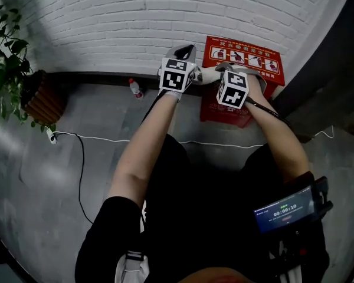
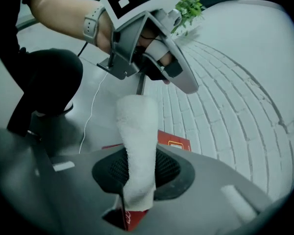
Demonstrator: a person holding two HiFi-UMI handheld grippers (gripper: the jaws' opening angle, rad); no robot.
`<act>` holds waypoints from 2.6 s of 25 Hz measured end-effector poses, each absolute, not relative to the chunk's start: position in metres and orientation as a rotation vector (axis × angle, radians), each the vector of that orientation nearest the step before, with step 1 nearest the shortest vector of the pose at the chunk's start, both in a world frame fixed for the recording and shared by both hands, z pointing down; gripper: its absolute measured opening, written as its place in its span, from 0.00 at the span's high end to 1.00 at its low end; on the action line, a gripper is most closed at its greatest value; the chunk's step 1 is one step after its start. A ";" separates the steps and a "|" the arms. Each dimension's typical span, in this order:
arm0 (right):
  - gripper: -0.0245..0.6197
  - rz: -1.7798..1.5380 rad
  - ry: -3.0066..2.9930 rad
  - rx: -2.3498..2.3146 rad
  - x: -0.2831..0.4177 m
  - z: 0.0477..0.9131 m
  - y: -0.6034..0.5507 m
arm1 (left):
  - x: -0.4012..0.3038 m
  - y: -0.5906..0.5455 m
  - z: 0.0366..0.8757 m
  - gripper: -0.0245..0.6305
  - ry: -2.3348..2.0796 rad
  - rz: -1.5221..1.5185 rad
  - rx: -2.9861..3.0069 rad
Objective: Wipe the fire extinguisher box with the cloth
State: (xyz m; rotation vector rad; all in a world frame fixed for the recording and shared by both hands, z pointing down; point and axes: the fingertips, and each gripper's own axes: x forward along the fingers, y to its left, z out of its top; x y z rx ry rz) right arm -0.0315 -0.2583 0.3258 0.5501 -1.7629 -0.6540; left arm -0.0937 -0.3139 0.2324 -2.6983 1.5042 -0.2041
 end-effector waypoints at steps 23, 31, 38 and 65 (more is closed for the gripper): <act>0.81 -0.050 -2.710 1.045 -0.023 0.400 -0.248 | -0.075 -0.274 0.354 0.96 1.575 -0.011 -2.834; 0.81 -0.016 -2.729 1.098 -0.038 0.414 -0.275 | -0.087 -0.289 0.386 0.96 1.655 -0.047 -2.822; 0.81 0.033 -2.688 1.332 -0.022 0.413 -0.311 | -0.077 -0.297 0.394 0.96 1.638 -0.057 -2.835; 0.79 -0.124 -2.476 1.833 0.116 0.397 -0.299 | 0.071 -0.288 0.390 0.96 1.299 0.036 -2.924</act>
